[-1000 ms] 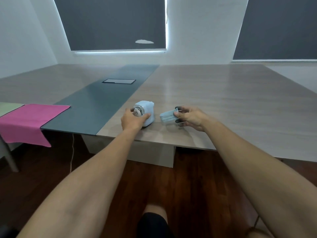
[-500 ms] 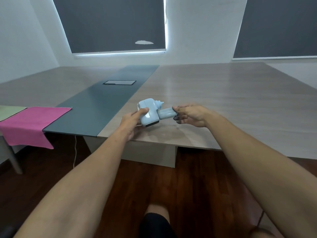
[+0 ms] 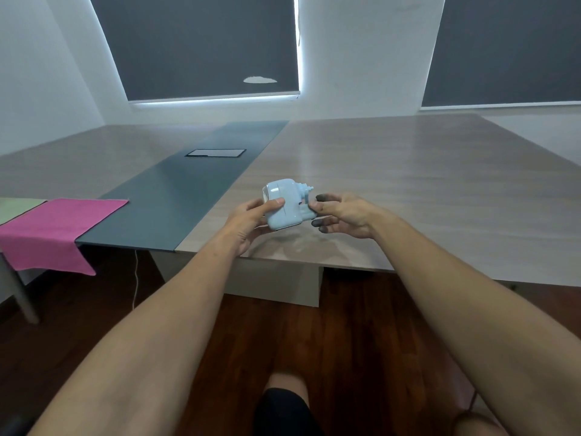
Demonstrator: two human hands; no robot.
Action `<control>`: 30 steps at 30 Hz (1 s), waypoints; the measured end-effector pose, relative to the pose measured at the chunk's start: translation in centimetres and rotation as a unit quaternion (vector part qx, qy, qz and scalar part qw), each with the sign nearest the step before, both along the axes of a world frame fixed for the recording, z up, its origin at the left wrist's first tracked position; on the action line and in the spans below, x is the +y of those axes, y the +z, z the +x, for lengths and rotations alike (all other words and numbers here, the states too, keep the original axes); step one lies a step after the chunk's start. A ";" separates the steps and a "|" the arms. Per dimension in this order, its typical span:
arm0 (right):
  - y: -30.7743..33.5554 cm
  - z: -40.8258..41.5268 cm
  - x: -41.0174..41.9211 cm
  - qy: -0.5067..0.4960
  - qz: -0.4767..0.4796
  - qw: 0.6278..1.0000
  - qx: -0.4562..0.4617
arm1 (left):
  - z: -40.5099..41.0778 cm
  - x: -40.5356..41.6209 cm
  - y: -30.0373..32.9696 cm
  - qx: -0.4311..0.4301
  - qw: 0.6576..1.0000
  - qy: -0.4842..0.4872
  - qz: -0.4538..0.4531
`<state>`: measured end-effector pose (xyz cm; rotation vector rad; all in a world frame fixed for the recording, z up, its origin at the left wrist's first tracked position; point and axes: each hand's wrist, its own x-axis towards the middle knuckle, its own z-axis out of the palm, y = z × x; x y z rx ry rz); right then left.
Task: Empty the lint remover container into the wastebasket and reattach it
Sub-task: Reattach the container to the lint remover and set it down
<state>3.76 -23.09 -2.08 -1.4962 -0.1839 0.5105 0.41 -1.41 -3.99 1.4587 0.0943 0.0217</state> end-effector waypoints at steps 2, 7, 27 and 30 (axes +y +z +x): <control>-0.1 -0.3 0.5 -0.008 0.001 1.000 -0.008 | 0.0 -0.5 0.2 -0.005 1.000 -0.011 -0.002; -0.2 -0.7 1.4 -0.046 0.030 0.998 -0.008 | 0.1 -1.0 0.7 -0.013 1.000 -0.010 -0.019; -1.9 -0.3 -0.1 -0.148 -0.099 0.981 -0.073 | -0.3 -0.2 -1.0 -0.003 0.912 0.317 0.259; -2.2 -0.1 -1.2 -0.194 -0.146 0.962 -0.123 | -0.1 -0.4 -1.5 0.002 0.903 0.336 0.268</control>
